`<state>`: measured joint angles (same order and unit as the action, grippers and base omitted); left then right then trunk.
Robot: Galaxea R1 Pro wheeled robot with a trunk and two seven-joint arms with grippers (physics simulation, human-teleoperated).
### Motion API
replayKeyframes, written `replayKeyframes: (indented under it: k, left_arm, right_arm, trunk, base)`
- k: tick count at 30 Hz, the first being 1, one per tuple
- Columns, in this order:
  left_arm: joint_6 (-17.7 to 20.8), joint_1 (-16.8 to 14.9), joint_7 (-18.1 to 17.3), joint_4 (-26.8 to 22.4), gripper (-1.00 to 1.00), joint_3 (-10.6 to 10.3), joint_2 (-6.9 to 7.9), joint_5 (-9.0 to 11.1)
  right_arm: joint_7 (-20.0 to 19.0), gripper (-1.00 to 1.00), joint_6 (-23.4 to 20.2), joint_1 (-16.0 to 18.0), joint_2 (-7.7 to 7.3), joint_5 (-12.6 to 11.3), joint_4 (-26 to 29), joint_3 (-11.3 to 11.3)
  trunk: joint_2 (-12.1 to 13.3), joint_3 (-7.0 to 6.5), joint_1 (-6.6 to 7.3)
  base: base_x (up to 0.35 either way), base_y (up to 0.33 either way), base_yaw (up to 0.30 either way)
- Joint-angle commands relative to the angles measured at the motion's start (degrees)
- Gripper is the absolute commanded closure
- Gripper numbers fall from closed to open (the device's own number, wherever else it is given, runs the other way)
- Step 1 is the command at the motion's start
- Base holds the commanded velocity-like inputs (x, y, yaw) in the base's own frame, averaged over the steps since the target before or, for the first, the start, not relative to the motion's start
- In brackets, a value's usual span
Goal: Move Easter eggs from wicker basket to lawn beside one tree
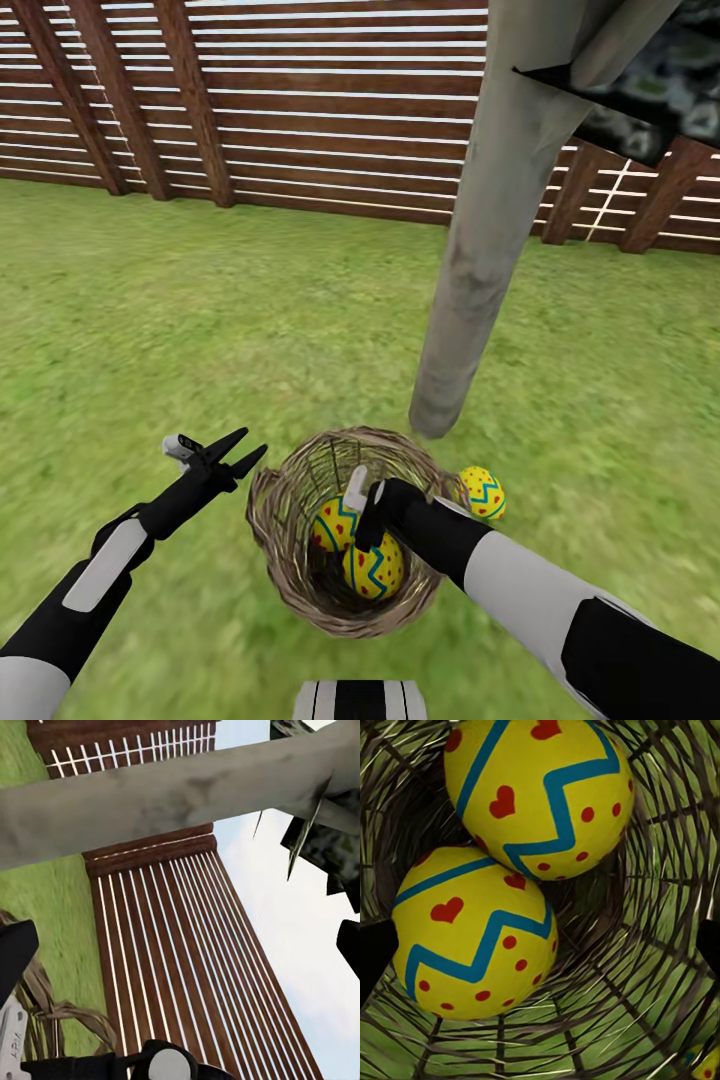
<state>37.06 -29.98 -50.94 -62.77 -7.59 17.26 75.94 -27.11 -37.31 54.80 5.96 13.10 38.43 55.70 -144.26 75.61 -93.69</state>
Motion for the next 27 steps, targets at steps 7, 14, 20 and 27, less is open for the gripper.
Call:
replayKeyframes:
  k: [7, 14, 20, 27]
  left_arm:
    - [0.31, -0.03, -0.3, -0.04, -1.0, -0.11, 0.06, 0.53]
    - [0.65, 0.0, -1.23, -0.88, -1.0, 0.3, 1.93, 0.92]
    - [0.73, 0.08, -9.22, 2.71, -1.0, 2.54, 7.15, 1.03]
    - [0.82, 0.15, -10.29, 8.89, -1.0, 9.14, 7.94, 0.6]
  right_arm:
    - [-0.46, -1.0, -0.13, 0.04, 0.02, 0.68, 0.02, 0.43]
    - [-0.26, -1.0, -0.13, 0.04, 0.1, 0.66, -0.02, 0.71]
    - [0.03, -1.0, -0.13, -0.04, 0.06, 0.93, -0.48, 0.72]
    - [0.13, -1.0, -0.13, -0.05, 0.19, 3.5, -0.78, 0.65]
  trunk:
    - [-0.02, 0.04, 0.01]
    - [-0.1, 1.37, -0.15]
    - [-0.18, 2.7, -0.3]
    - [-0.27, 4.25, -0.48]
  base:
    - [0.007, 0.0, 0.0]
    - [0.0, 0.0, 0.0]
    - [0.0, 0.0, 0.0]
    - [0.0, 0.0, 0.0]
